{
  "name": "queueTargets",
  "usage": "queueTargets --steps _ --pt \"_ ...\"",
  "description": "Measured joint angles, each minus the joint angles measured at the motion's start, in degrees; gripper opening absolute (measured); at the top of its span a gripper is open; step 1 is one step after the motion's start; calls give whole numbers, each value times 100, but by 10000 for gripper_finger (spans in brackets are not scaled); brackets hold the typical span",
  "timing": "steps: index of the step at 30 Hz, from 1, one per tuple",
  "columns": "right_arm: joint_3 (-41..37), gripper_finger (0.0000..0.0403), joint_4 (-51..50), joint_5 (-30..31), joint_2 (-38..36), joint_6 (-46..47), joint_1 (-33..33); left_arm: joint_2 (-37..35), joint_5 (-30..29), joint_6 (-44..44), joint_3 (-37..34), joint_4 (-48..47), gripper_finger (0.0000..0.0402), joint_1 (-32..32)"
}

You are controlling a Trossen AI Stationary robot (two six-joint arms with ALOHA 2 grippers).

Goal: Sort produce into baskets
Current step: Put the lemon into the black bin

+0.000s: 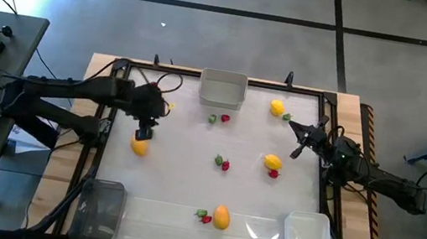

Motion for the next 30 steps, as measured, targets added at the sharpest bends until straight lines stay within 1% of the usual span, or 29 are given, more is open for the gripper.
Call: queueTargets --steps 3,7,9,11,15,20,24,27,30 --pt "1 0 0 1 0 -1 0 271 127 279 0 -88 80 581" --pt "1 0 -2 -1 -1 -1 -1 666 156 882 0 -93 71 1402" --pt "2 0 -2 1 0 -1 0 893 53 1373 0 -90 71 1760" --pt "1 0 -2 1 0 -1 0 1114 -187 1715 0 -75 77 2022" --pt "1 0 -1 0 -1 -1 0 1526 -905 1821 0 -61 109 2281" --pt "0 0 -1 0 0 -1 0 1767 -1005 1861 0 -34 174 2267" --pt "1 0 -2 1 0 -1 -1 1887 -1187 1864 2 291 224 2330" --pt "1 0 -2 -1 -1 -1 0 2051 -1263 1865 2 489 242 2463" --pt "0 0 0 0 0 0 0 2241 -1482 1817 2 656 245 2561"
